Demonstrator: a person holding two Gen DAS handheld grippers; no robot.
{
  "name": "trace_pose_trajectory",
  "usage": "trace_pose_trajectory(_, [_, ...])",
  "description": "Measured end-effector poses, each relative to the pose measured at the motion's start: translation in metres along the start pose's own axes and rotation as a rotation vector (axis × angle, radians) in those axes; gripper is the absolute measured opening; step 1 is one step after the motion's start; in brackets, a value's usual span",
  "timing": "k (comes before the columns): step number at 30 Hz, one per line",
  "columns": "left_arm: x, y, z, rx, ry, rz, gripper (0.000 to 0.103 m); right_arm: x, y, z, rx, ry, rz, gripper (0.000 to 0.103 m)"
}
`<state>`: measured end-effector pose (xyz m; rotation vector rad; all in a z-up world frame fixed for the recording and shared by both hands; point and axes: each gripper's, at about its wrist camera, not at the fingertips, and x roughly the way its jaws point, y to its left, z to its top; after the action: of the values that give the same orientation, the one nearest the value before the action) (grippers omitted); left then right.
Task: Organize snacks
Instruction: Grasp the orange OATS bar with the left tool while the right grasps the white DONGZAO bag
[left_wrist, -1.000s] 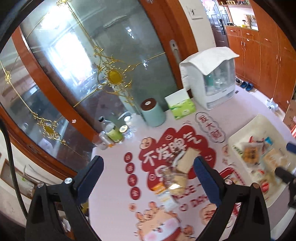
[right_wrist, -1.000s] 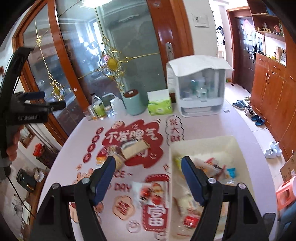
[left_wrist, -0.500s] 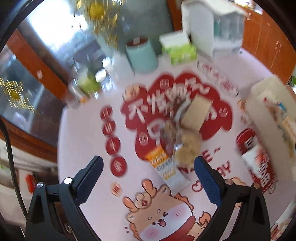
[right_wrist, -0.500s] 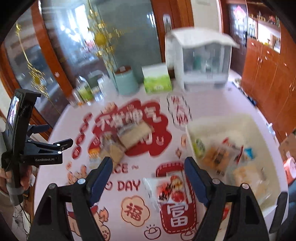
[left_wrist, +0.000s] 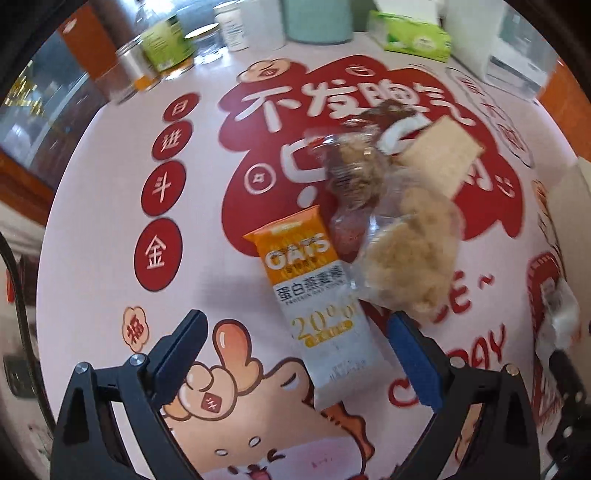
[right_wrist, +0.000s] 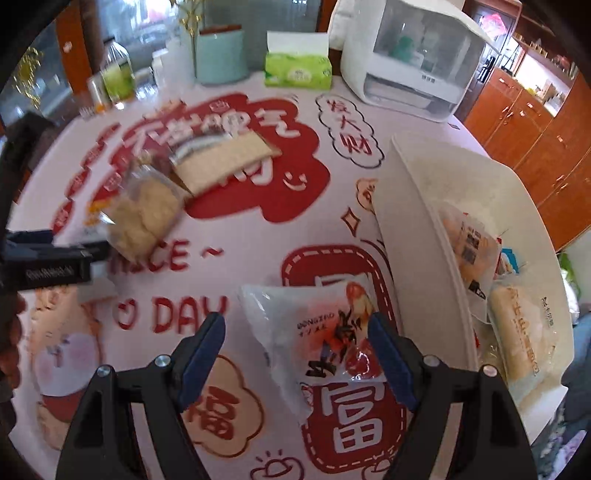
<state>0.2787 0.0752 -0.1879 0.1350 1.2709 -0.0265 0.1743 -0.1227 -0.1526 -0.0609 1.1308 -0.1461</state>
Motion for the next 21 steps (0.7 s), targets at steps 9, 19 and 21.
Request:
trace_pose_trajectory(9, [0.020,0.004,-0.006,-0.096,-0.015,0.034,0.098,0.040,-0.002,-0.005,0.024,0.060,-0.109,0.080])
trace_pose_trajectory(19, [0.006,0.008,-0.025,-0.104,-0.051,-0.049,0.038,0.037,-0.009,-0.008,0.040,0.014,-0.098,0.058])
trace_pose_trajectory(21, [0.005,0.011,-0.028,-0.107,-0.047,-0.048,0.038,0.032,-0.010,-0.010,0.047,0.005,-0.084,0.055])
